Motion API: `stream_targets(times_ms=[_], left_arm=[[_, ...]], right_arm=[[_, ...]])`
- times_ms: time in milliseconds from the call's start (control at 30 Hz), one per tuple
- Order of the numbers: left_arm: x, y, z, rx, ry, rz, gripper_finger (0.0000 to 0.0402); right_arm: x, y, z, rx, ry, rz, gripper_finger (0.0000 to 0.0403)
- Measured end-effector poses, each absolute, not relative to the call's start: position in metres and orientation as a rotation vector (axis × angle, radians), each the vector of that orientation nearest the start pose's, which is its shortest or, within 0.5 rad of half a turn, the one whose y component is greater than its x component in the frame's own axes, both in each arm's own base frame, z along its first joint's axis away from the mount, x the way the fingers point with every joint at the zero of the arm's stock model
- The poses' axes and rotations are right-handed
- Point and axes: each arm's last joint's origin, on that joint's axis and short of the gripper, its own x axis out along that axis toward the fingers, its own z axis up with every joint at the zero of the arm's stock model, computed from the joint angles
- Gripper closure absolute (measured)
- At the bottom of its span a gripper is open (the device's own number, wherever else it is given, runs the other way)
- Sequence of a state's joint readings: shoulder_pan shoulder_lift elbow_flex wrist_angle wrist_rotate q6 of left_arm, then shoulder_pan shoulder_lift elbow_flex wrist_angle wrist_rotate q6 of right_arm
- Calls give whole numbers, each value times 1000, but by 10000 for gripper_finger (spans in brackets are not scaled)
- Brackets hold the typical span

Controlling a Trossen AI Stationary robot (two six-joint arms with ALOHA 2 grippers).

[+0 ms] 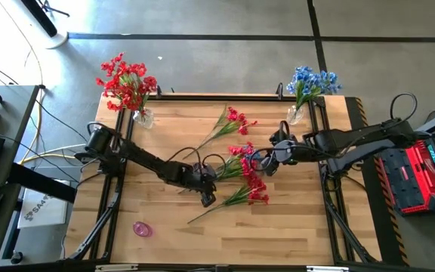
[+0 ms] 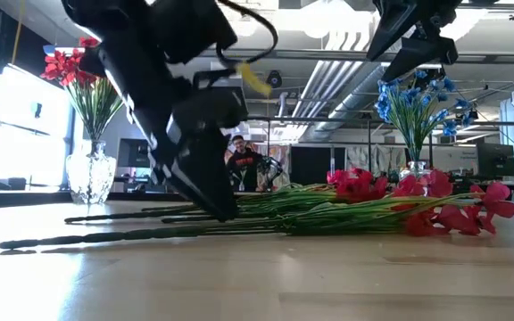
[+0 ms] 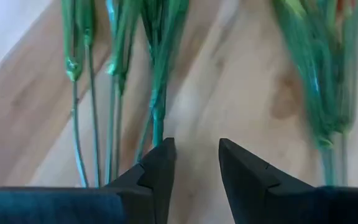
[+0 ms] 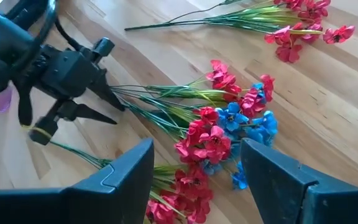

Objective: Sort flowers into vase by color
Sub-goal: Put the blue flower into the right transparent vase

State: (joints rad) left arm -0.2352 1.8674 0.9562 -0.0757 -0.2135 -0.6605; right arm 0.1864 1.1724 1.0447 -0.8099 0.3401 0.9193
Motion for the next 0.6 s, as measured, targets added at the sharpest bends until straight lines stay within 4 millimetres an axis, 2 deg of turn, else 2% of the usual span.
stream_targets(times_ms=[200, 433, 600], left_arm=[[339, -73, 120, -345, 893, 349, 288], [345, -73, 132, -215, 868, 334, 288], [348, -62, 130, -140, 902, 307, 288]], right_arm=[[221, 32, 297, 611, 784, -538, 176], [219, 31, 296, 597, 808, -550, 176], [218, 31, 296, 592, 810, -556, 176]])
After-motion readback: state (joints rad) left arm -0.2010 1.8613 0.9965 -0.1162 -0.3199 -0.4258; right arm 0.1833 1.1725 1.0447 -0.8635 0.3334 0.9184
